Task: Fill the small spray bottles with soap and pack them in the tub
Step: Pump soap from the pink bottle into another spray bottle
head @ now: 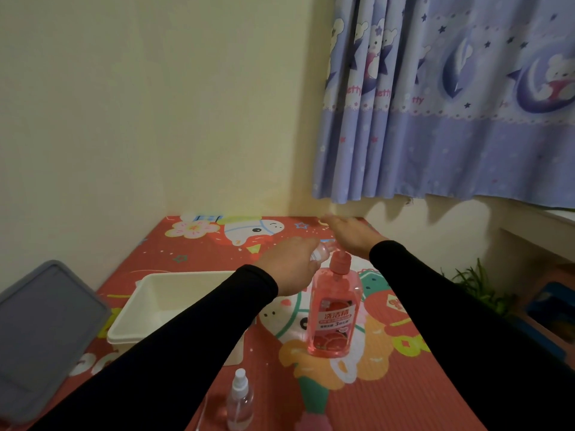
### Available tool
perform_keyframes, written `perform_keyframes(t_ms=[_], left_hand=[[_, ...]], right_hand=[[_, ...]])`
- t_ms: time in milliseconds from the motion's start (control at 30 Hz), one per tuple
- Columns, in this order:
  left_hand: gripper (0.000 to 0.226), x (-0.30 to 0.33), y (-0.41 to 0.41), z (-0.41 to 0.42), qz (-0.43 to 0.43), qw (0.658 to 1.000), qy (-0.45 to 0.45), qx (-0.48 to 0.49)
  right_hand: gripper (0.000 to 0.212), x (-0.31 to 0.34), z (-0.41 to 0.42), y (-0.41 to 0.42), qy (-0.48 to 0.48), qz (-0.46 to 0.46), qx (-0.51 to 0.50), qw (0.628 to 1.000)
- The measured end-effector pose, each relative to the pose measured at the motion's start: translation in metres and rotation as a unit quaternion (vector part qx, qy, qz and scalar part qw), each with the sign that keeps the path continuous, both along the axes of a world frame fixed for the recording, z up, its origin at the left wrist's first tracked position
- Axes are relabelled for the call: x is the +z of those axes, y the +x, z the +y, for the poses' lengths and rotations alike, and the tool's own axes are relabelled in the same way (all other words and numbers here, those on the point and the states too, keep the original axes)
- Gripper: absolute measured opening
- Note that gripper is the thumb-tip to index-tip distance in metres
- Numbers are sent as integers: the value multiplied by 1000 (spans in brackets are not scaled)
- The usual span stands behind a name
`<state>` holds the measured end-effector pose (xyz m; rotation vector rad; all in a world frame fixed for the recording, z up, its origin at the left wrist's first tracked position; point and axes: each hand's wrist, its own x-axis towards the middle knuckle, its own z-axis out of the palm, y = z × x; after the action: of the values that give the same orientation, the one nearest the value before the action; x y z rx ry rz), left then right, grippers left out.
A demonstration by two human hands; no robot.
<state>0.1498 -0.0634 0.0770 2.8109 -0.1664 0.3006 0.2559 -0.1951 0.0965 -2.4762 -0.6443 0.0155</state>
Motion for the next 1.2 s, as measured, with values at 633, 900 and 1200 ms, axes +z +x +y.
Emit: perform_keyframes(t_ms=[633,900,1200], left_hand=[[37,-15,1,0,11,1000,-1,-4],[38,-6,1,1,22,1000,-4,-5],[42,-15,-4,-5,10,1000,-1,2]], right_hand=[[41,-14,3,-2,-87,-21,23,996],[52,-4,1,-5,-13,-2,6,1000],[40,-14,5,-4,-53,29,-17,998]])
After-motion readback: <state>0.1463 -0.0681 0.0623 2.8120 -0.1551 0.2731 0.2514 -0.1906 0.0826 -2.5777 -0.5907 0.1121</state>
